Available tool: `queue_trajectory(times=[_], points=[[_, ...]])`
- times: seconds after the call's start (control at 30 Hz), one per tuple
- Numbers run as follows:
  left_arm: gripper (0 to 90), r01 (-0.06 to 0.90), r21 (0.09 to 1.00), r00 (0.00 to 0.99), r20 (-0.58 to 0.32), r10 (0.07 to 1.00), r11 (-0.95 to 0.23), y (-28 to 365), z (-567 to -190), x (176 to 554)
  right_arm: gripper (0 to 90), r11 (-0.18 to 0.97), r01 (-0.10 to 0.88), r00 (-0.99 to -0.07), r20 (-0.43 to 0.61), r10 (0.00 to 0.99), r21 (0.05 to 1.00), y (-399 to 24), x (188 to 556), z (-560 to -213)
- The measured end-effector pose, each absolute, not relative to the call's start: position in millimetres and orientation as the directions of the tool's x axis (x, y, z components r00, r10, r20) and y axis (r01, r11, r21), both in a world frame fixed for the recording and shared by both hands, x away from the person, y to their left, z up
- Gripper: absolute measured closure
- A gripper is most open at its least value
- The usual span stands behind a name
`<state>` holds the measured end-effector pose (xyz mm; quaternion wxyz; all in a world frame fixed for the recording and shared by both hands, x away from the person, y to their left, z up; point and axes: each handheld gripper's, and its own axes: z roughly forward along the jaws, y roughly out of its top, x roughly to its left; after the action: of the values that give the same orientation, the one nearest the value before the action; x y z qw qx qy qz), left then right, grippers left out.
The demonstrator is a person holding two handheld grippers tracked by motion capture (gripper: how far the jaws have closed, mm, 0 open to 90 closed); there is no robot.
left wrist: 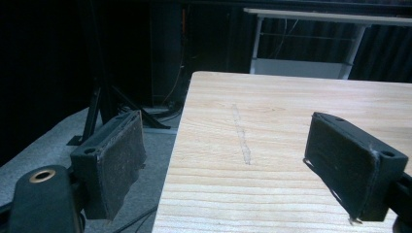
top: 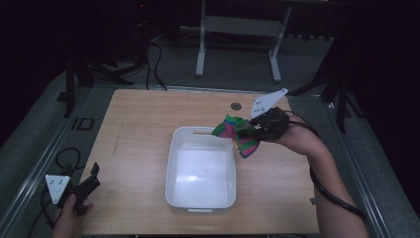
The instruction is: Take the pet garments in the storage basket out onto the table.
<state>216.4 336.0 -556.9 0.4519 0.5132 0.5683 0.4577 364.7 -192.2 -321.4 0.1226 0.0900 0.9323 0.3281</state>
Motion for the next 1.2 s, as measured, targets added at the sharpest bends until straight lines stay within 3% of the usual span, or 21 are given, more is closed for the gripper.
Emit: queue_trajectory(times=[0.73, 1.2], points=[[15.1, 0.167, 0.985, -0.069, -0.040, 0.997, 0.051, 335, -557, 216, 74.2, 0.705, 0.214, -0.899, -0.147, 0.414, 0.676, -284, 352, -337], [15.1, 0.167, 0.984, -0.067, -0.046, 0.997, 0.056, 336, -557, 216, 73.6, 0.670, 0.290, -0.887, -0.072, 0.457, 0.683, -290, 361, -404]])
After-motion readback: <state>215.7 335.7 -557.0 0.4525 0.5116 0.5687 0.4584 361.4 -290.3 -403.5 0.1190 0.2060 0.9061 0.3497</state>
